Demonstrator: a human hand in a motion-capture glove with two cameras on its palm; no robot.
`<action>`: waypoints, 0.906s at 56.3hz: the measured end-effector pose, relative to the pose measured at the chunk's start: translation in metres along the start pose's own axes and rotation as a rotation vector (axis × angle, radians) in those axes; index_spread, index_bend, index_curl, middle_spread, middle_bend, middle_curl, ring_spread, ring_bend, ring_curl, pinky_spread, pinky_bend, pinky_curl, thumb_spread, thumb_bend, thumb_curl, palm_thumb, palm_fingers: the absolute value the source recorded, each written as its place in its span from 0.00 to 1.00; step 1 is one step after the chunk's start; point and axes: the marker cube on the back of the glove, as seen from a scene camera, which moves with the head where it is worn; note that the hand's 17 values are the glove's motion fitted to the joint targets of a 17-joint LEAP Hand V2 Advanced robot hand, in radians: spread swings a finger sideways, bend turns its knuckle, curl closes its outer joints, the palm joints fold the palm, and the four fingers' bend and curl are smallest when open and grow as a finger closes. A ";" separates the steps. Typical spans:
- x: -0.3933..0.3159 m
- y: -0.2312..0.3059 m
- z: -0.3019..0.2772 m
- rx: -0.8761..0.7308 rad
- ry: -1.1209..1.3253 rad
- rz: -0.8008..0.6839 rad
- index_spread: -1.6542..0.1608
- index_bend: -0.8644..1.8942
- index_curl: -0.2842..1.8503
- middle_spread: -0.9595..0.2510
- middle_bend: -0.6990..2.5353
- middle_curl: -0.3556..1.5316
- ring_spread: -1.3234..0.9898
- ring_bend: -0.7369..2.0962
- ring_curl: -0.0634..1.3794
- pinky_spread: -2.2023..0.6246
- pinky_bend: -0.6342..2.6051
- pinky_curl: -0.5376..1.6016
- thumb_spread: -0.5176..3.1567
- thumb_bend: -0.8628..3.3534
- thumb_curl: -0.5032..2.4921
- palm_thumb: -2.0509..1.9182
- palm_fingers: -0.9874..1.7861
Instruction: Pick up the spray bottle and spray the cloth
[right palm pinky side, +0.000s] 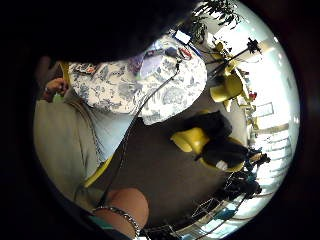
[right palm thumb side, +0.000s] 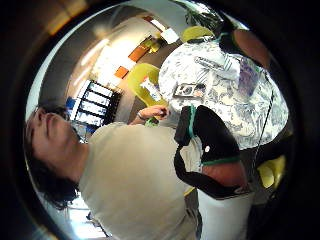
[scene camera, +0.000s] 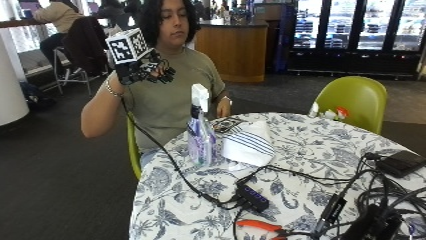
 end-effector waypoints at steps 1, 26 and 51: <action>0.000 -0.001 -0.001 0.002 -0.001 -0.001 0.80 0.40 0.16 0.78 0.32 0.24 0.56 0.39 0.09 0.81 0.26 0.27 0.25 0.27 0.20 0.62 0.59; 0.001 -0.025 0.013 -0.026 -0.023 0.096 0.70 0.36 0.25 0.78 0.30 0.33 0.55 0.40 0.22 0.85 0.26 0.36 0.46 0.27 0.27 0.66 0.58; 0.015 -0.080 0.064 0.332 -0.406 0.653 0.74 0.34 0.21 0.83 0.30 0.37 0.56 0.44 0.28 0.85 0.30 0.41 0.46 0.24 0.31 0.69 0.55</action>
